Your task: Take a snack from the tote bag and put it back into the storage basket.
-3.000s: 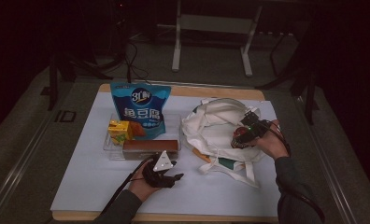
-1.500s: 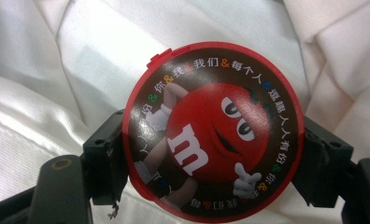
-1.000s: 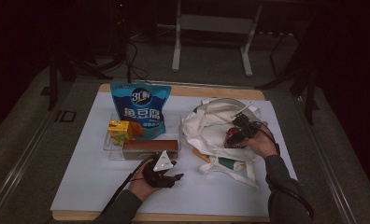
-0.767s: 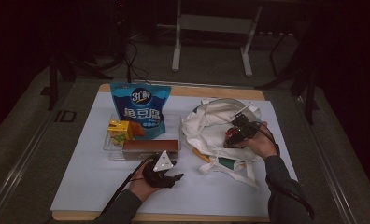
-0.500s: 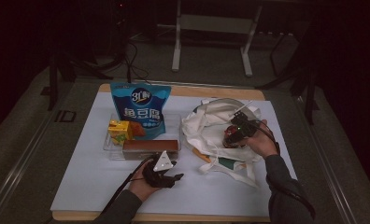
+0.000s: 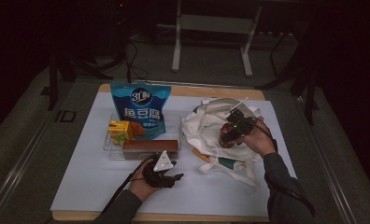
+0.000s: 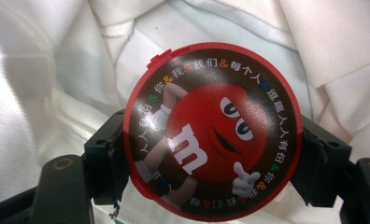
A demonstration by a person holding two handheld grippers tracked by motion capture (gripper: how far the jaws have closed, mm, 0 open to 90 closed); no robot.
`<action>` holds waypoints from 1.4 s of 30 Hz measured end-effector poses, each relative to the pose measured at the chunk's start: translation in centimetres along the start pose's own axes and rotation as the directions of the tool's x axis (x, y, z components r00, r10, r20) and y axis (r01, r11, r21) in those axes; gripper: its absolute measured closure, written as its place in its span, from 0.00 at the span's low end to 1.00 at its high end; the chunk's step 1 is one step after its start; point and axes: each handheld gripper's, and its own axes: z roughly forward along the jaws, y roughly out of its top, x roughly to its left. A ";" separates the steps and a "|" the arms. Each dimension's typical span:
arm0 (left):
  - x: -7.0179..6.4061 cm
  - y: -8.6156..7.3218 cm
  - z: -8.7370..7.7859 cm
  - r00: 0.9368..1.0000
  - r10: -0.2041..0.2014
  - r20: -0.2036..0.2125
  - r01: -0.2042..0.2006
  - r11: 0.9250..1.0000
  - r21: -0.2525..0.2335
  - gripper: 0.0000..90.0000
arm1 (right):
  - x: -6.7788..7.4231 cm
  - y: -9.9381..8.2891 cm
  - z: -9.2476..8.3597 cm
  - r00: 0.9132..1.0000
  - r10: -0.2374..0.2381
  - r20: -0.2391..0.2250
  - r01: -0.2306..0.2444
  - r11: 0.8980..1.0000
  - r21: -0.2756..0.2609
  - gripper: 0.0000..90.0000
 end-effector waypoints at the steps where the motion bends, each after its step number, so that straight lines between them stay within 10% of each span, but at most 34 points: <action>1: 0.0 0.0 0.0 1.000 0.000 0.000 0.000 1.000 0.000 0.50 | 0.0 0.1 -0.2 1.000 -0.002 -0.002 0.002 1.000 -0.003 0.29; 42: 0.0 0.0 0.0 1.000 -0.002 0.001 0.002 1.000 0.000 0.50 | 3.7 4.2 -4.5 0.994 -0.088 -0.058 0.081 0.991 -0.102 0.29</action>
